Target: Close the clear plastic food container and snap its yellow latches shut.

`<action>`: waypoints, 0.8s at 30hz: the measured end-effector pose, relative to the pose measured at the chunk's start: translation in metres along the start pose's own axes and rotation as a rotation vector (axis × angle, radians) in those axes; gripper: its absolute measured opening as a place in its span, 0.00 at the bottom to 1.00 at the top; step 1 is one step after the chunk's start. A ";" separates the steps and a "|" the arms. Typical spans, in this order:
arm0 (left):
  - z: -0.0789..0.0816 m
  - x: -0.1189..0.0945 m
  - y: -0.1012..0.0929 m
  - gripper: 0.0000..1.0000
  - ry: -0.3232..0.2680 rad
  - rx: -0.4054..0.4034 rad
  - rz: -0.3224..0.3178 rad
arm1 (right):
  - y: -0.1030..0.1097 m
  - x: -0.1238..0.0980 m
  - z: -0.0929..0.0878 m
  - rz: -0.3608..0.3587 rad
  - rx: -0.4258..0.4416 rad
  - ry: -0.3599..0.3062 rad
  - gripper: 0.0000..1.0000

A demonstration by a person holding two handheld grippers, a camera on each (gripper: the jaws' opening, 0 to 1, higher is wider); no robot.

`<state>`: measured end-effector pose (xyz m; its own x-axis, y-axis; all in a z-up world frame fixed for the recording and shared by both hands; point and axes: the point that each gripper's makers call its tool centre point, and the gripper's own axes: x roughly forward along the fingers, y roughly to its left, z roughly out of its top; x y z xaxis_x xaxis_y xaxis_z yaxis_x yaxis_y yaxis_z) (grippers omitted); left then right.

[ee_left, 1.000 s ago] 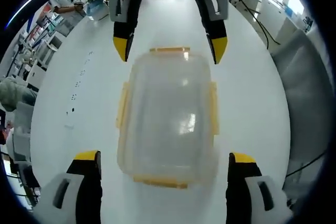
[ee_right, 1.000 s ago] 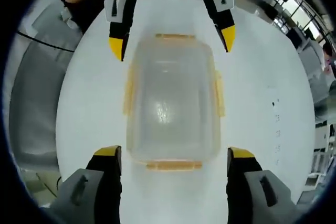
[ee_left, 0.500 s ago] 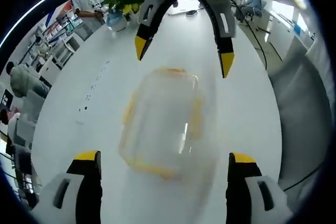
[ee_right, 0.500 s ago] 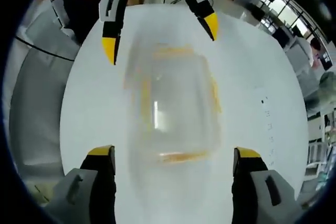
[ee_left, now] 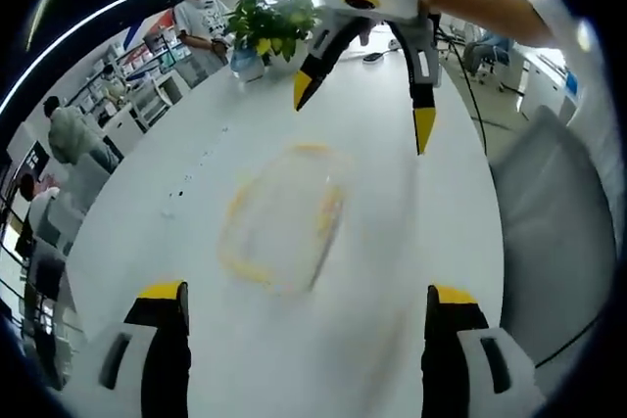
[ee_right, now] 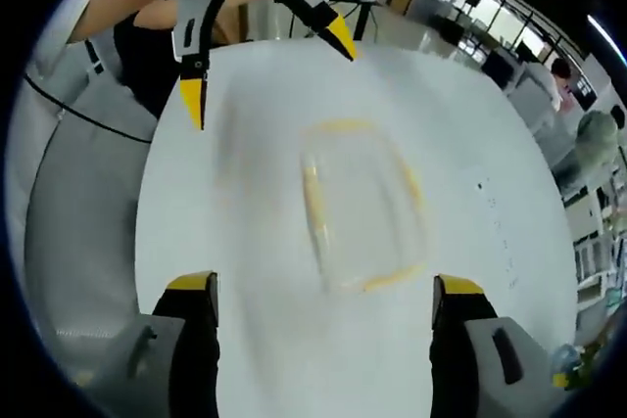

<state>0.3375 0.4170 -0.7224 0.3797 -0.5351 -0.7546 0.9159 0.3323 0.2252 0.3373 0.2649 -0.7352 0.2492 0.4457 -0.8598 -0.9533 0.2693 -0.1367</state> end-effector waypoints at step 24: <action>-0.025 -0.066 -0.090 0.99 -0.281 -0.215 0.177 | 0.112 -0.027 -0.015 -0.146 0.220 -0.260 0.86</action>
<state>0.2272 0.4422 -0.7087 0.5773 -0.6369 -0.5110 0.7964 0.5773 0.1801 0.2209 0.2705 -0.7342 0.4420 0.5835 -0.6813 -0.8521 0.5105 -0.1155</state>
